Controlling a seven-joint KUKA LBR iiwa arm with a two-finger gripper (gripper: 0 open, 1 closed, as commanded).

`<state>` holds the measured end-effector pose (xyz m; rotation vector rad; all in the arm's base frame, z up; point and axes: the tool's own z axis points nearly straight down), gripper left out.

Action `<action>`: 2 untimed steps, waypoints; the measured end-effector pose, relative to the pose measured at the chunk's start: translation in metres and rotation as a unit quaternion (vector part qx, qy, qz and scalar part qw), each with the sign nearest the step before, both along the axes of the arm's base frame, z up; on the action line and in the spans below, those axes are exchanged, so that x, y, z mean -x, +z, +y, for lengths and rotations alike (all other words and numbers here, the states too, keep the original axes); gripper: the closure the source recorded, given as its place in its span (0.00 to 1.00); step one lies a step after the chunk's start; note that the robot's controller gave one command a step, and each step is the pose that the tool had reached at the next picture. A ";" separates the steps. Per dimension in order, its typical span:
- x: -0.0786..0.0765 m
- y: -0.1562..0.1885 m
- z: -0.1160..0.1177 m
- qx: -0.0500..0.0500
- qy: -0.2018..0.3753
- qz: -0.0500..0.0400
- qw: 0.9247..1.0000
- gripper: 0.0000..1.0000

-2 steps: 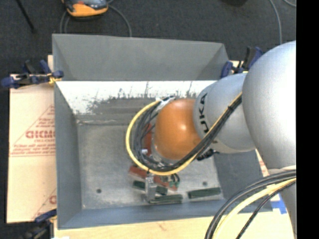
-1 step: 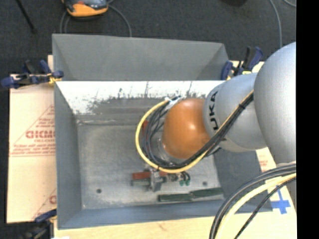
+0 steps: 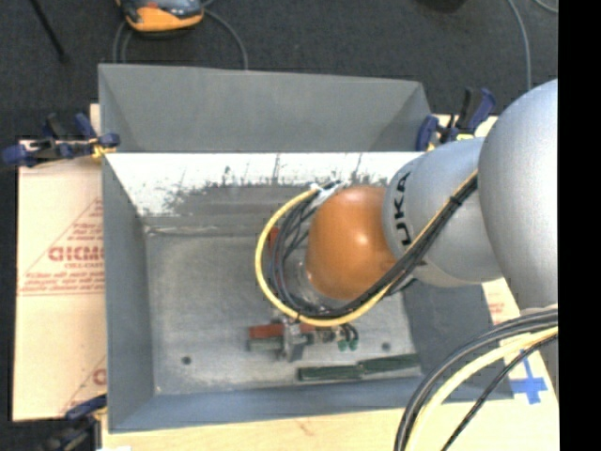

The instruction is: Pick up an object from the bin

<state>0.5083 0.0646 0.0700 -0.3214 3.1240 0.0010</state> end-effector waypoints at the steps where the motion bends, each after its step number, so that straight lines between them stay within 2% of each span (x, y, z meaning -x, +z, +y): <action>1: 0.008 0.000 0.005 0.000 0.022 0.000 1.000 1.00; 2: 0.012 0.140 -0.012 0.000 0.116 -0.001 0.993 1.00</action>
Offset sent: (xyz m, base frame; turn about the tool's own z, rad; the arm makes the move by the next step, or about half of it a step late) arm -0.0135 -0.0112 0.1397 -0.2347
